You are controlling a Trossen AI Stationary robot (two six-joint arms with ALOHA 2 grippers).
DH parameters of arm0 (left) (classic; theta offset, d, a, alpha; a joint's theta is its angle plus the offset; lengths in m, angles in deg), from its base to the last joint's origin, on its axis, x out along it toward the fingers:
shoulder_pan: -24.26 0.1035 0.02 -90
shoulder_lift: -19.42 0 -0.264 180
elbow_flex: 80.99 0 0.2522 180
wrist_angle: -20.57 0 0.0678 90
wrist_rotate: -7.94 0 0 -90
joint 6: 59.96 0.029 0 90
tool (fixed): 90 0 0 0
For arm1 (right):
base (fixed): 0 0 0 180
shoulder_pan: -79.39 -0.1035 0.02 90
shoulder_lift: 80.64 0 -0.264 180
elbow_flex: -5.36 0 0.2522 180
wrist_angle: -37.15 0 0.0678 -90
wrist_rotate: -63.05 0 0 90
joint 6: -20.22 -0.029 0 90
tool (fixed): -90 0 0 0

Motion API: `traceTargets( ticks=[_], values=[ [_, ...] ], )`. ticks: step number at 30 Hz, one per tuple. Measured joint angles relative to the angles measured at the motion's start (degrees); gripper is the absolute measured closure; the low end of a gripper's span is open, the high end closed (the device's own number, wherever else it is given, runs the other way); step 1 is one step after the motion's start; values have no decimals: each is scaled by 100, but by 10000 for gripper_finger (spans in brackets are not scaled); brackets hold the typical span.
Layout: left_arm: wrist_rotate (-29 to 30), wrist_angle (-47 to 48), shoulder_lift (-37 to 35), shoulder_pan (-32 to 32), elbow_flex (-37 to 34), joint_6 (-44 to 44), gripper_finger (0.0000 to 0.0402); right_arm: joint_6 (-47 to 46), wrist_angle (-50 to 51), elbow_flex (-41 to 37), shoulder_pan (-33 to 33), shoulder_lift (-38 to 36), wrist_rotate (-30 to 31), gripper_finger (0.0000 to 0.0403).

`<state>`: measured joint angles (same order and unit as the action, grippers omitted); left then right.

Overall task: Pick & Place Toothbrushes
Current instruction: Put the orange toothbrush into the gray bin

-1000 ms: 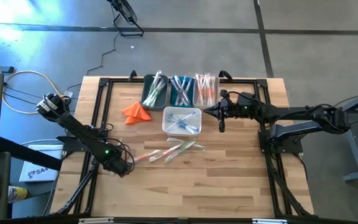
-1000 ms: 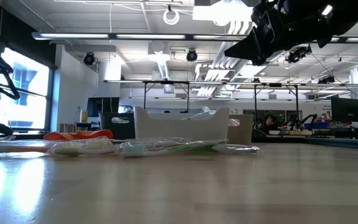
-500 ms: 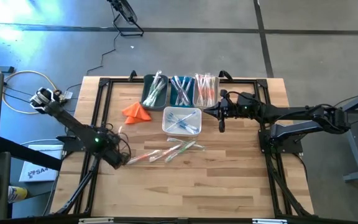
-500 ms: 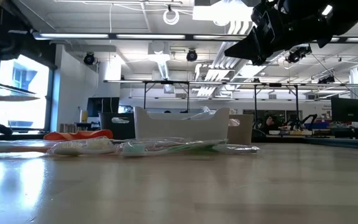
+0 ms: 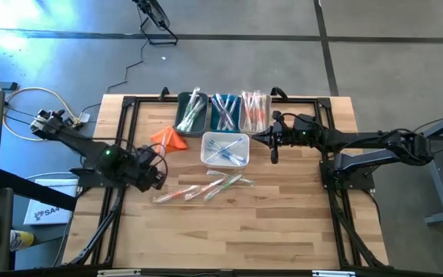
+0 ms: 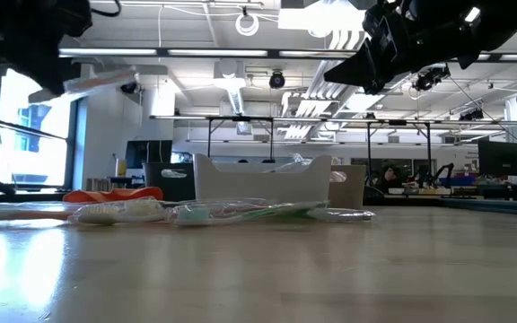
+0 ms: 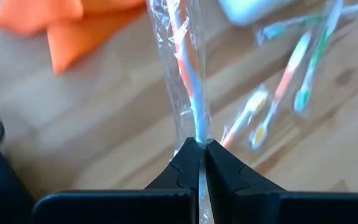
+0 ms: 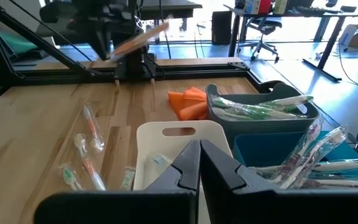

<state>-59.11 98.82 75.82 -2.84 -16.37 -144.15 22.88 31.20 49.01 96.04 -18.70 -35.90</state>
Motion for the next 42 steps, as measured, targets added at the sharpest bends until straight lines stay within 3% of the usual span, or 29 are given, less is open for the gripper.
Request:
traceTargets(
  ticks=[7, 12, 19, 25, 33, 42],
  values=[
    [299, -510, 2, 824, 58, 1691, 399, 1, -1, 0, 0, -1, 0, 399],
    [290, -1368, 2, 1617, 58, 3168, 399, 0, -4, 0, 0, 0, 0, 400],
    [-415, -3047, 30, 2620, 58, 5067, 399, 1, -26, 0, 0, 0, 0, 399],
    [-861, -3801, 267, 3178, 66, 5901, 399, 2, -157, 0, 0, 1, 0, 398],
    [-1435, -4949, 966, 3437, 64, 6818, 399, 0, -477, 0, -53, 0, -16, 398],
    [-1469, -5792, 1713, 3435, 63, 7663, 400, -641, -678, 2, -52, 1, 2, 398]
  ],
)
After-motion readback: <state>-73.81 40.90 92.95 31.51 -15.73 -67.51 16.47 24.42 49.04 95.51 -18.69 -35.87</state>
